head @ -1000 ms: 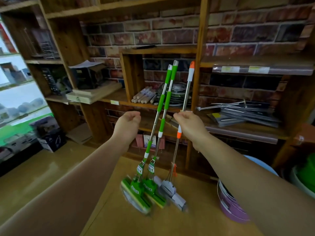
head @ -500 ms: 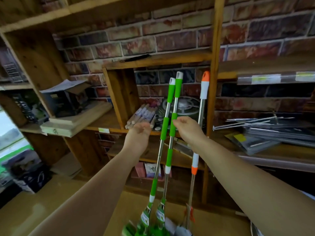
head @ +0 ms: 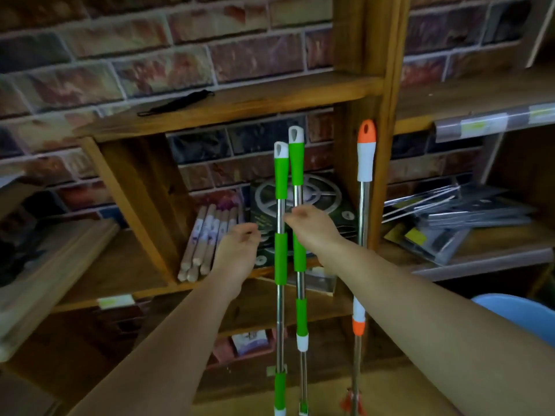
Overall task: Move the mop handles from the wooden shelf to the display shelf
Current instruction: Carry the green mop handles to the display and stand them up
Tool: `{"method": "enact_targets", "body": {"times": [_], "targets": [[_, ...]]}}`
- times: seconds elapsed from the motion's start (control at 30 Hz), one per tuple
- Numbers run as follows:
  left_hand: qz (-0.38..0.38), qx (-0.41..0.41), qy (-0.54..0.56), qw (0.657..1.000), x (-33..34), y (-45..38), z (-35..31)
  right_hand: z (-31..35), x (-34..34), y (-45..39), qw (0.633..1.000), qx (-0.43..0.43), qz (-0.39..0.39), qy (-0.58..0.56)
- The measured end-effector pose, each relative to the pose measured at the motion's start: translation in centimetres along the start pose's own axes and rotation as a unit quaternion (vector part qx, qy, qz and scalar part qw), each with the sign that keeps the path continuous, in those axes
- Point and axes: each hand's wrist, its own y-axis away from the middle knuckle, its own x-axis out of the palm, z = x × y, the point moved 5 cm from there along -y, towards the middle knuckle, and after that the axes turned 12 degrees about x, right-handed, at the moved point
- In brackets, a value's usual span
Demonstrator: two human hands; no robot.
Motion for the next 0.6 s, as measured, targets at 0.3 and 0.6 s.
{"method": "enact_targets", "body": {"times": [0.3,0.6], "targets": [[0.064,0.012,0.020,0.998,1.1,-7.7,2.1,1.8,2.4,-4.0,0.997,0.047,-0.063,-0.006],[0.068,-0.005,0.023,0.997,6.1,-15.0,4.0,2.7,1.3,-12.3,0.997,0.037,-0.062,0.012]]}}
